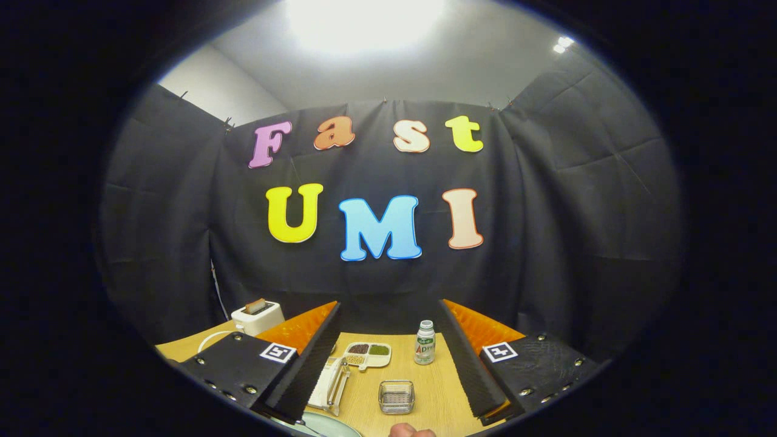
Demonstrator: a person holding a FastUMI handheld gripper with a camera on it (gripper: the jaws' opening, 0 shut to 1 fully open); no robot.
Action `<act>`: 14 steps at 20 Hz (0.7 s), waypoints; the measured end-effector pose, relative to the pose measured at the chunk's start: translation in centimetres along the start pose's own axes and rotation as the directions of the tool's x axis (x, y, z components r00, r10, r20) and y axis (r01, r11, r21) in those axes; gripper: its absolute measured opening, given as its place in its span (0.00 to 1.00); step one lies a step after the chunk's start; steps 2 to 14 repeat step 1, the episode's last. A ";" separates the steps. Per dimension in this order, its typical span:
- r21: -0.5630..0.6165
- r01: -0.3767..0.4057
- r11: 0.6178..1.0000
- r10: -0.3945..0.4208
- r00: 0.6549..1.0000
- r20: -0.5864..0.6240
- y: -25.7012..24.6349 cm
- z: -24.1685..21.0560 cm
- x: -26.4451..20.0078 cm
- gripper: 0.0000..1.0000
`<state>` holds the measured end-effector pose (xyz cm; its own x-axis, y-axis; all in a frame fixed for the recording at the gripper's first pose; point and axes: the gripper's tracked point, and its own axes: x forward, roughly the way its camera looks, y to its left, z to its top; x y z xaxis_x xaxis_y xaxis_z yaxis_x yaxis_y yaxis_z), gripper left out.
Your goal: Take the plate from the dish rack, then take the spoon from the basket and place it into the plate.
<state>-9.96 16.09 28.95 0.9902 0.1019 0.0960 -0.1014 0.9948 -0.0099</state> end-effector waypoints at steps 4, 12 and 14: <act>-0.006 0.005 1.000 -0.005 1.000 0.001 -0.4 -0.1 0.1 0.96; -0.006 0.005 1.000 -0.005 1.000 0.001 -0.4 -0.1 0.1 0.96; -0.006 0.005 1.000 -0.005 1.000 0.001 -0.4 -0.1 0.1 0.96</act>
